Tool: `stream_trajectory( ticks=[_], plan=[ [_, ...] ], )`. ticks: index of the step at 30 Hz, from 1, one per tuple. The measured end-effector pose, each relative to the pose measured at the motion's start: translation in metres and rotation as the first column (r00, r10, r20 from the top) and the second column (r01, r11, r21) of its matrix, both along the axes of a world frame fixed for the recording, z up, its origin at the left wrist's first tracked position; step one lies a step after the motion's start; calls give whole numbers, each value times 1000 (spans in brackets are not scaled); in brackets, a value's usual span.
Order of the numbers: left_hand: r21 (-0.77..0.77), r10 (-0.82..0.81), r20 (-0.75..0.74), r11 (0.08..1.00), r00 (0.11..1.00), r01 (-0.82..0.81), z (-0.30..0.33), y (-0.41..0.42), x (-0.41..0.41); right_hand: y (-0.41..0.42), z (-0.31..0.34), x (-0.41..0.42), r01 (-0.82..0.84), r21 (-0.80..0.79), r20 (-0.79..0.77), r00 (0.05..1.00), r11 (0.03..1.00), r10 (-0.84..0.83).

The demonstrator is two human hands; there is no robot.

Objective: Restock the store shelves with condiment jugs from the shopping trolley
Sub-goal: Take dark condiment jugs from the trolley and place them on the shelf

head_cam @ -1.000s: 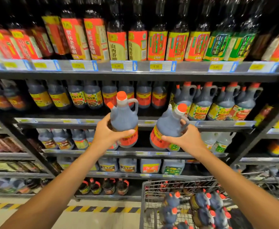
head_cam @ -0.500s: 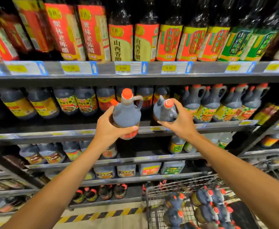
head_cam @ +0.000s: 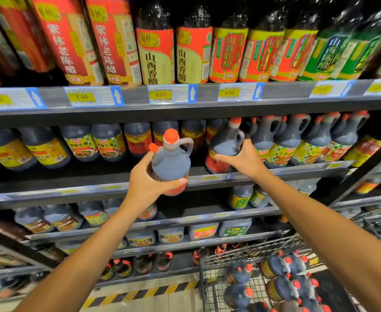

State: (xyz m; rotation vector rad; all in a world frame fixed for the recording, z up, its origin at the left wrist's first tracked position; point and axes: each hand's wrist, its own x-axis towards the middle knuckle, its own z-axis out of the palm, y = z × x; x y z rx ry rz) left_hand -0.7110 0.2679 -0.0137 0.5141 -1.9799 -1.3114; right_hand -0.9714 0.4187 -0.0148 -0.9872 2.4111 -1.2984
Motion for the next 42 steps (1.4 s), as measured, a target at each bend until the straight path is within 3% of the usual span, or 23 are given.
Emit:
stream_trajectory(
  ticks=[9, 15, 17, 21, 26, 33, 38, 42],
  plan=[
    [13, -8, -22, 1000, 1000, 9, 2, 11, -2, -12, 16, -1, -36, 165, -15, 999, 986, 39],
    [-10, -1, -17, 1000, 1000, 1, 1, 15, 0, -9, 36, 10, 65, 16, -317, 947, 998, -57],
    [-11, -1, -16, 1000, 1000, 0, 1, 17, 1, -9, 43, 6, 99, 64, -431, 900, 993, -62],
    [-9, -7, -16, 1000, 1000, 7, 2, 19, 3, -3, 51, -1, 154, 171, -487, 872, 973, -52],
    [-17, 3, -6, 1000, 1000, -3, 1, 18, 6, 2, 62, -3, 178, 227, -470, 881, 957, -52],
    [-5, 9, -21, 1000, 1000, -9, 3, 22, 3, -3, 54, 17, 190, 87, -290, 944, 978, -158],
    [-4, -6, -31, 1000, 1000, 5, 4, 24, -1, -9, 34, 31, 233, 139, -307, 934, 962, -182],
    [-11, -5, -30, 1000, 1000, 5, 6, 24, -1, -4, 39, 16, 171, 194, -256, 959, 966, -119]
  ],
)
